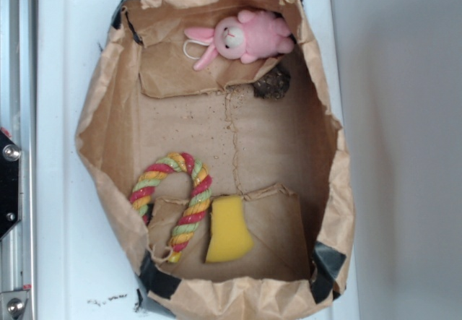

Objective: Grab the rock.

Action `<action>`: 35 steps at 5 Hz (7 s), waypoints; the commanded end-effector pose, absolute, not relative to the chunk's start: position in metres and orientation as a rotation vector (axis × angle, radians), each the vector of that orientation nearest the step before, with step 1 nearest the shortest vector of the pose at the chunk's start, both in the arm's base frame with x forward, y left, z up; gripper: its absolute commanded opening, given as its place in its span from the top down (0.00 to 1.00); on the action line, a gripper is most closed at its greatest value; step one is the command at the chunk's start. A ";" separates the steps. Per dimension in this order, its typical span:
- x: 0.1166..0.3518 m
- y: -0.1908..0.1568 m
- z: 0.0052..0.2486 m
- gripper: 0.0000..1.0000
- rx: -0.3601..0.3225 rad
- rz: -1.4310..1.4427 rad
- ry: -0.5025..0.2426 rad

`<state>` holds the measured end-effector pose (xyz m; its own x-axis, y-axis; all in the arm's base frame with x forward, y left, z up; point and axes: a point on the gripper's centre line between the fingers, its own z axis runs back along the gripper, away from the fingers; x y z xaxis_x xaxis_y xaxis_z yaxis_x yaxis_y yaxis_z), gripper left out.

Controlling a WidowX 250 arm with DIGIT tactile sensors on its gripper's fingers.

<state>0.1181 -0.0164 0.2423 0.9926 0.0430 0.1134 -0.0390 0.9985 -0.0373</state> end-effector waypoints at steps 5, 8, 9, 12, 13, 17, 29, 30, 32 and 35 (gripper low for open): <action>0.242 0.023 0.231 0.00 -0.077 -0.255 -0.306; 0.257 0.035 0.206 0.00 -0.026 -0.480 -0.351; 0.257 0.035 0.206 0.00 -0.026 -0.480 -0.351; 0.262 0.045 0.189 0.00 -0.009 -0.547 -0.396; 0.277 0.061 0.162 0.00 0.020 -0.624 -0.411; 0.307 0.055 0.130 0.00 0.163 -0.805 -0.390; 0.284 0.044 0.123 0.00 0.119 -1.017 -0.305; 0.286 0.043 0.113 0.00 0.170 -1.075 -0.305; 0.310 0.059 0.102 0.00 0.244 -1.046 -0.288; 0.336 0.083 0.101 0.00 0.271 -0.962 -0.271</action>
